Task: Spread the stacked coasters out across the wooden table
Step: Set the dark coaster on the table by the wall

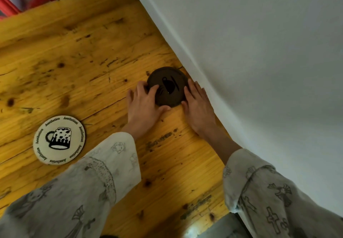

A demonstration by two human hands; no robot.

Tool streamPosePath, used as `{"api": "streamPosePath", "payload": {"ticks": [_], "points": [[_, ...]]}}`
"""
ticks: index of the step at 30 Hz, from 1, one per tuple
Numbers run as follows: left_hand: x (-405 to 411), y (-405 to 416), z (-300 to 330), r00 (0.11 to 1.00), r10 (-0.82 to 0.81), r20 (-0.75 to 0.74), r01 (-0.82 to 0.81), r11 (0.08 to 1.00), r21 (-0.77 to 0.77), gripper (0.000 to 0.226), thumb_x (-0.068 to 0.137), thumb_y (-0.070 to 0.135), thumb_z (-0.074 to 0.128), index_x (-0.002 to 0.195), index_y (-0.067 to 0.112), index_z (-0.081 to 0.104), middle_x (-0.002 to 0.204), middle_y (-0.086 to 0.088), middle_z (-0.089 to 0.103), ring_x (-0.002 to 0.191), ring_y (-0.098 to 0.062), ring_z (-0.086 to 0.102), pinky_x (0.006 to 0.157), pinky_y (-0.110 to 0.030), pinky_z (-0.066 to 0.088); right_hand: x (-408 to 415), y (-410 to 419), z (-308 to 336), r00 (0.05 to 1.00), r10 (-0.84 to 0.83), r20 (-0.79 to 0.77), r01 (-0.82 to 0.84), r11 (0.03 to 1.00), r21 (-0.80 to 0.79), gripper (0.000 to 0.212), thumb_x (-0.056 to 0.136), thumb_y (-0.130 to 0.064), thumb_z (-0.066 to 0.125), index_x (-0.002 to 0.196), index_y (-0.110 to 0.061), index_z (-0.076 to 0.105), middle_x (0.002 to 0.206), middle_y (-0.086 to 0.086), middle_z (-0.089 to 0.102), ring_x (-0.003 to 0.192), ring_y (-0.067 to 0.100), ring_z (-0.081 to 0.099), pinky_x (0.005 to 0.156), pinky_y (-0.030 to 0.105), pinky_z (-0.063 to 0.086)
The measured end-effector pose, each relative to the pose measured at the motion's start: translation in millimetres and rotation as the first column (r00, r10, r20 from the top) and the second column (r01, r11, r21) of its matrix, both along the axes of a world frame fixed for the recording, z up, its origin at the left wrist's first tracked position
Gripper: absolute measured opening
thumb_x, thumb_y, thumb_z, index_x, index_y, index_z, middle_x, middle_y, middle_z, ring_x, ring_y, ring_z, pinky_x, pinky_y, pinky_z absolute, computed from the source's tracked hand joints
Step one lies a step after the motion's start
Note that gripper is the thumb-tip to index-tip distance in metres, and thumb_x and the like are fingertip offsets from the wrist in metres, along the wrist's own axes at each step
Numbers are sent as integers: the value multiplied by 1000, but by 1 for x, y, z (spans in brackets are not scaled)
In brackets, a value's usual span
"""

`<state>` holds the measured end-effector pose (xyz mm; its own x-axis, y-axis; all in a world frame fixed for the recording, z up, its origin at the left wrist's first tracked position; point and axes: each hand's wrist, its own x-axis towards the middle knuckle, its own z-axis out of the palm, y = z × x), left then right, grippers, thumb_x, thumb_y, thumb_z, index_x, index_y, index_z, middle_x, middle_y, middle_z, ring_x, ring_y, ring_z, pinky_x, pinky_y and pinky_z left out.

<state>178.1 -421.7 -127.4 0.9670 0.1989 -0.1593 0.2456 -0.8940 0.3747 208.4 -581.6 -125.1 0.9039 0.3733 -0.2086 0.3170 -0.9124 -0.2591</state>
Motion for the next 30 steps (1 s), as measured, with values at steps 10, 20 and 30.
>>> {"api": "streamPosePath", "payload": {"ticks": [10,20,30], "points": [[15,-6,1,995,98,-33,-100,994,-41,81,68,59,64,136,25,35,141,-12,29,132,-32,30,117,-48,15,20,1,-1,999,13,-35,-14,1000,-21,52,99,-26,26,147,-12,12,160,6,9,147,23,8,121,36,7],[17,-9,-5,995,92,-34,-93,995,-31,81,69,59,63,137,25,34,142,-12,27,134,-32,28,117,-50,15,23,-3,-2,997,39,-62,-41,999,-25,54,99,-25,28,148,-12,8,160,6,6,147,22,6,121,35,8],[5,6,-4,962,-146,-232,164,985,61,80,83,60,36,146,26,1,155,-13,0,145,-31,-3,119,-49,-1,-3,-4,-2,992,-21,-124,10,996,-85,62,97,-36,20,147,-11,-7,159,7,-9,147,21,-9,120,43,-1]]}}
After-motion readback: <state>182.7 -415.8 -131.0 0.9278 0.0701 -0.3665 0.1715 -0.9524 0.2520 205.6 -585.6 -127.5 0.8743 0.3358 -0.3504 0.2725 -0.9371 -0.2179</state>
